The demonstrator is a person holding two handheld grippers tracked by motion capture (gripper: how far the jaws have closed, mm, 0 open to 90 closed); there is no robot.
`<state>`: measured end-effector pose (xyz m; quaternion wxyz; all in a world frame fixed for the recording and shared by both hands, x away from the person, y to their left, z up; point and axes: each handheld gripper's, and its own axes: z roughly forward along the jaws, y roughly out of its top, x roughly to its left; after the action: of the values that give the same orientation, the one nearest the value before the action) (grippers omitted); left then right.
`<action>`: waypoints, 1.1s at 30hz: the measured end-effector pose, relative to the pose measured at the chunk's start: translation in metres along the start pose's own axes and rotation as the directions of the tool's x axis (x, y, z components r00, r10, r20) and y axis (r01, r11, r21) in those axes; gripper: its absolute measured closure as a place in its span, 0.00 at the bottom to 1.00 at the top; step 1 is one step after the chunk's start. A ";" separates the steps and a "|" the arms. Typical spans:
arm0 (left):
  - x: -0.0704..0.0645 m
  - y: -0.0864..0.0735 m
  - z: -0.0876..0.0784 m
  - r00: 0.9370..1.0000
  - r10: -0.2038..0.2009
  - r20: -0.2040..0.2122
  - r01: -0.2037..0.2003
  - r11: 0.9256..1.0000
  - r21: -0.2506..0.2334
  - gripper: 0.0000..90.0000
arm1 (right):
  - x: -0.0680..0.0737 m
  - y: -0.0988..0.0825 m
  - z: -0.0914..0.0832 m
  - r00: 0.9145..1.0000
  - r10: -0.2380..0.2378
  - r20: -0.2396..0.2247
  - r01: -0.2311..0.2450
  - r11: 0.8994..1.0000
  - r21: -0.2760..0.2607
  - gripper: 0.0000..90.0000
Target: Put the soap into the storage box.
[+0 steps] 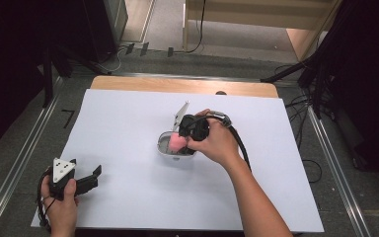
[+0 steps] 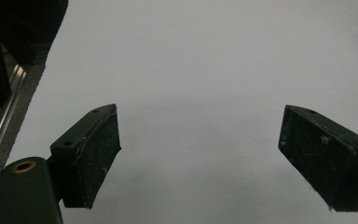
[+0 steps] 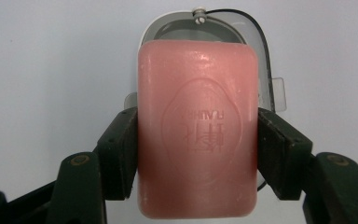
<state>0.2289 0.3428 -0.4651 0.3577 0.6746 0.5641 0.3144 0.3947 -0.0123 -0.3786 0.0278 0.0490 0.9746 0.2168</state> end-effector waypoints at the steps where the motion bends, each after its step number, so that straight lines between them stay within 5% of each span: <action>1: 0.000 0.000 0.000 1.000 0.000 0.000 0.000 1.000 0.000 0.15 | -0.001 0.001 0.002 1.000 -0.005 -0.003 0.005 1.000 0.001 0.43; 33: 0.000 0.000 0.000 1.000 -0.001 0.004 0.001 1.000 0.005 0.15 | -0.005 0.006 0.025 0.999 -0.048 -0.008 0.048 0.998 0.039 0.43</action>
<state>0.2294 0.3429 -0.4653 0.3573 0.6758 0.5644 0.3115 0.4022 0.0034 -0.3980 0.0287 0.0252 0.9796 0.1971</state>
